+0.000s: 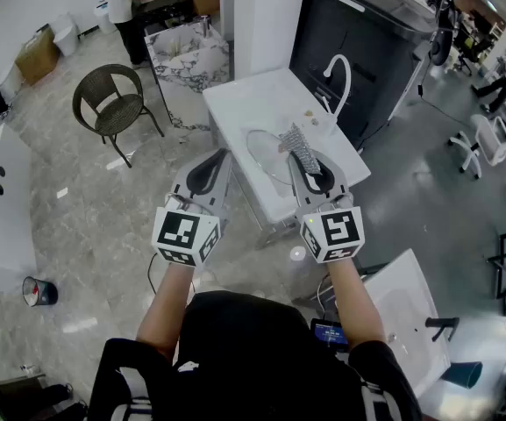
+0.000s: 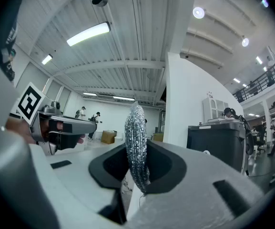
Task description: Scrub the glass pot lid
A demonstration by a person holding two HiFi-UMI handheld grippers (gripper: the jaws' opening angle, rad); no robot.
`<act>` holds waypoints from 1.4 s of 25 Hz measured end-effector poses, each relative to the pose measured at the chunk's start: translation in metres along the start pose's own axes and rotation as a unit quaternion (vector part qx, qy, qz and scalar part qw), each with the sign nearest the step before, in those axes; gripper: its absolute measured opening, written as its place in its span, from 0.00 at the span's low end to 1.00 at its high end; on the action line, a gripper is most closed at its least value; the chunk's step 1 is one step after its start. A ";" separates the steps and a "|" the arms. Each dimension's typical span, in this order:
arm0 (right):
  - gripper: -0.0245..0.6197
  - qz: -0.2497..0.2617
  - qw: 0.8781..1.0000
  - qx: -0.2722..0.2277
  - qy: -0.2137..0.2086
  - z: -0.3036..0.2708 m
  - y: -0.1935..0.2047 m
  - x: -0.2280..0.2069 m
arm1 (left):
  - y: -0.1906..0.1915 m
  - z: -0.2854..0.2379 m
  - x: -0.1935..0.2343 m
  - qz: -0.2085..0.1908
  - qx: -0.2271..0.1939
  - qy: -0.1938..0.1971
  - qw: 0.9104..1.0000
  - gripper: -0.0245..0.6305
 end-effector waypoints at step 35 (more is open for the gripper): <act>0.13 0.004 1.000 0.022 -0.013 -0.032 0.021 -0.023 | 0.027 -0.041 0.021 0.049 0.003 0.015 0.999 0.06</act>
Point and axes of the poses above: the fingertips, and each gripper's own axes: z backward along the fingers, x to its left, y out of its underside, the point moved 10 cm from there along z, backward along the fingers, and after that the axes turned 15 degrees about -z, right-handed, at the moved point
